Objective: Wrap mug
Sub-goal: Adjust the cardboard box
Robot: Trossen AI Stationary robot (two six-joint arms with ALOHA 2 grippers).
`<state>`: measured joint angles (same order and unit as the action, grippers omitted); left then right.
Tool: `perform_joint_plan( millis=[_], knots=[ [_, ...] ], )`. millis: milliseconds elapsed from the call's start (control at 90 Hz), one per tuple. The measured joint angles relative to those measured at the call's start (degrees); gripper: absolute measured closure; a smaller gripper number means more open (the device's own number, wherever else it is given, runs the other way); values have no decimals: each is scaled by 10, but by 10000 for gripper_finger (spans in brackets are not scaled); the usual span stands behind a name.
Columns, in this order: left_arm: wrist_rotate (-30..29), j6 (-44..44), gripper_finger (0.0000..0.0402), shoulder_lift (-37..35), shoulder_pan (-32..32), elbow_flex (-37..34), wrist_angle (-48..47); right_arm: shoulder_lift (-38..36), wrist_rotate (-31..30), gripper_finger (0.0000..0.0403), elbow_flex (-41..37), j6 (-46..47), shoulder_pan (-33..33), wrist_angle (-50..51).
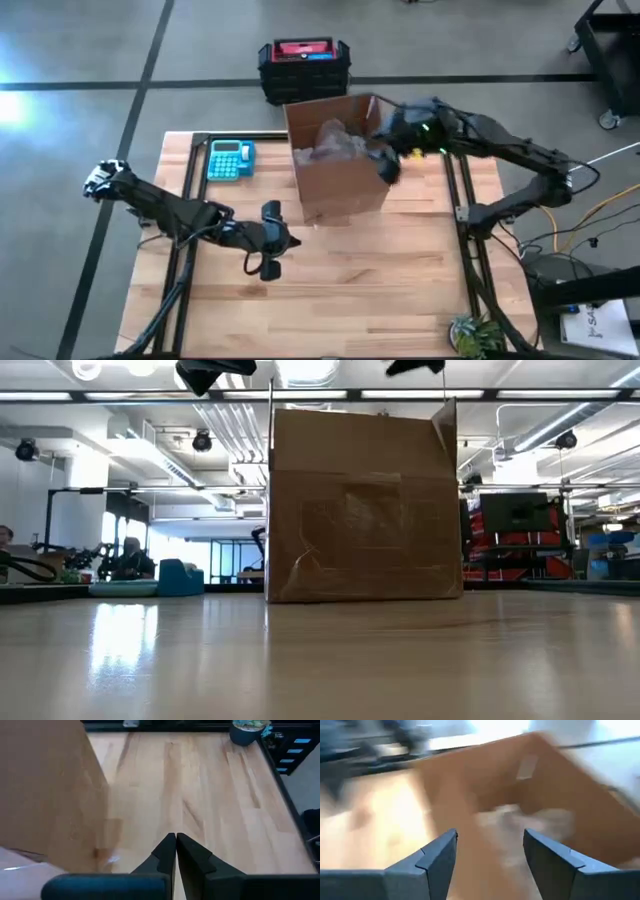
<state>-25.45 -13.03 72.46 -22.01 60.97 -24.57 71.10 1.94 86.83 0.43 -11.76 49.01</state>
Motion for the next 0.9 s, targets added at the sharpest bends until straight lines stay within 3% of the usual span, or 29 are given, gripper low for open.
perform_joint_plan(
  millis=[67, 167, 344, 500, 667, 900],
  knots=[
    [-39, 5, 401, -7, 4, -5, -17, -38, -2, 217, -55, 32, 20, -2],
    [-28, 4, 401, -28, 17, -9, -26, -112, -17, 251, -165, 78, 66, -33],
    [29, 6, 401, -80, 31, -43, -7, -241, -35, 331, -389, 111, 165, -226],
    [69, 5, 401, -129, 64, -97, 34, -331, -33, 394, -533, 100, 197, -388],
    [141, 18, 401, -191, 90, -200, 168, -404, -35, 384, -617, 89, 195, -410],
    [125, -11, 402, -263, 94, -305, 244, -444, -34, 362, -636, 136, 194, -382]
  ],
)
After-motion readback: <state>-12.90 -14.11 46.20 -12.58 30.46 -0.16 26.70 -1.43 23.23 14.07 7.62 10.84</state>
